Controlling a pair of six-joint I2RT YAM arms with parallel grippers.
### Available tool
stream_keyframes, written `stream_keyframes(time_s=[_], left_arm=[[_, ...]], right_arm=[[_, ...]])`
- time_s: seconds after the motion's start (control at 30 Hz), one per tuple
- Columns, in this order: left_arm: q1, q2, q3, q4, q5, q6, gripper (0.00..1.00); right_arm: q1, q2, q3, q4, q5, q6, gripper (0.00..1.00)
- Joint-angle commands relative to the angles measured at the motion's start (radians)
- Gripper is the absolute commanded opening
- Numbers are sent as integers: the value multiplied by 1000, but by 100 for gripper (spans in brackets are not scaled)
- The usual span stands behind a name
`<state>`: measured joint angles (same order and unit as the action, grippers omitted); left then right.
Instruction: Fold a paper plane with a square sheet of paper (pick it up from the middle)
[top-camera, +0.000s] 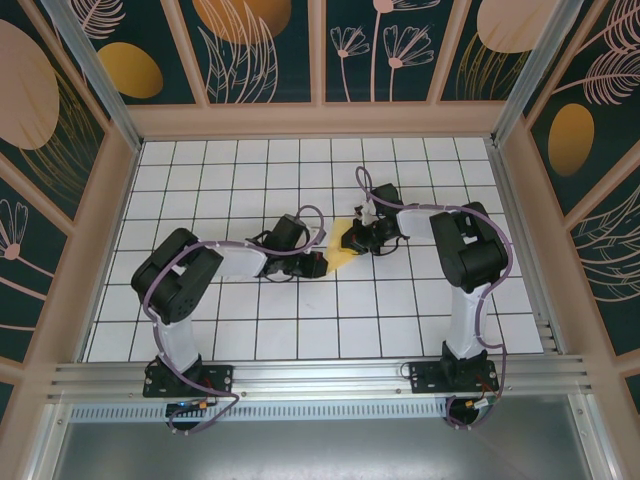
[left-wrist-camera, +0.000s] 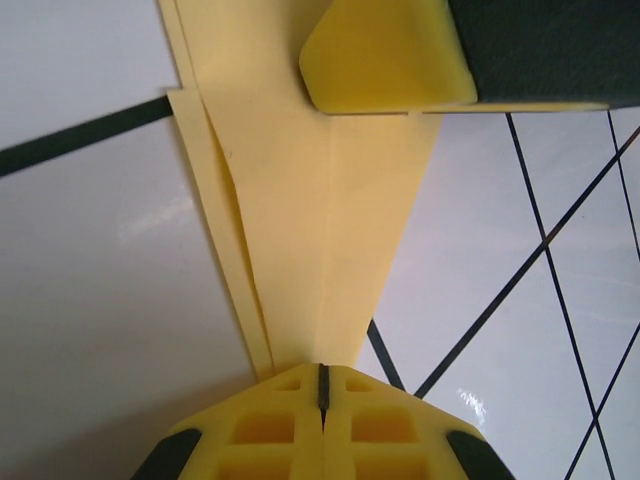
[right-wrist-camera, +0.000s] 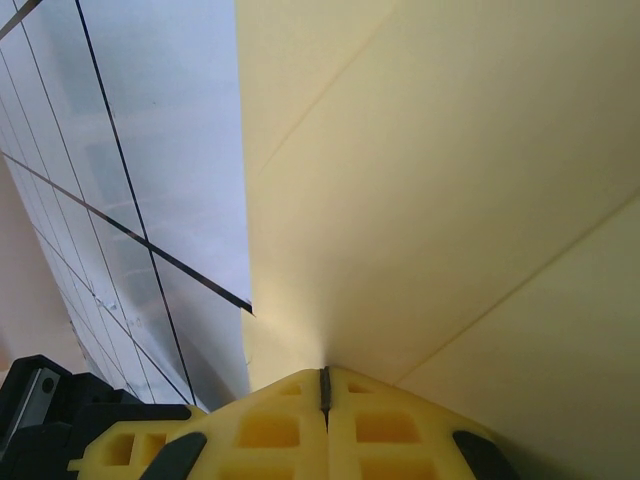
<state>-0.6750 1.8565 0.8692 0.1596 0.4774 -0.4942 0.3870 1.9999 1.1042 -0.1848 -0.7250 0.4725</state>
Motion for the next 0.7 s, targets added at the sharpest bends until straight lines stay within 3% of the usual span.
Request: stream_keyframes(time_s=[0.0,0.37,0.57,0.67], left_arm=[[-3,-24,-40,-120,-1,0,0],[-9,-107,-23,-178,-39,38,1],[-9,-170,-10,25,-47,-79,3],[-8,-126,10,110,-74,-138,3]], right_arm=[[0,94,-26,-61,189,-20,3],[0,96,-30,-60,193,-18,3],[0,97,-30,-58,192,-15,3],[0,99,-32,-53,191,-12,3]])
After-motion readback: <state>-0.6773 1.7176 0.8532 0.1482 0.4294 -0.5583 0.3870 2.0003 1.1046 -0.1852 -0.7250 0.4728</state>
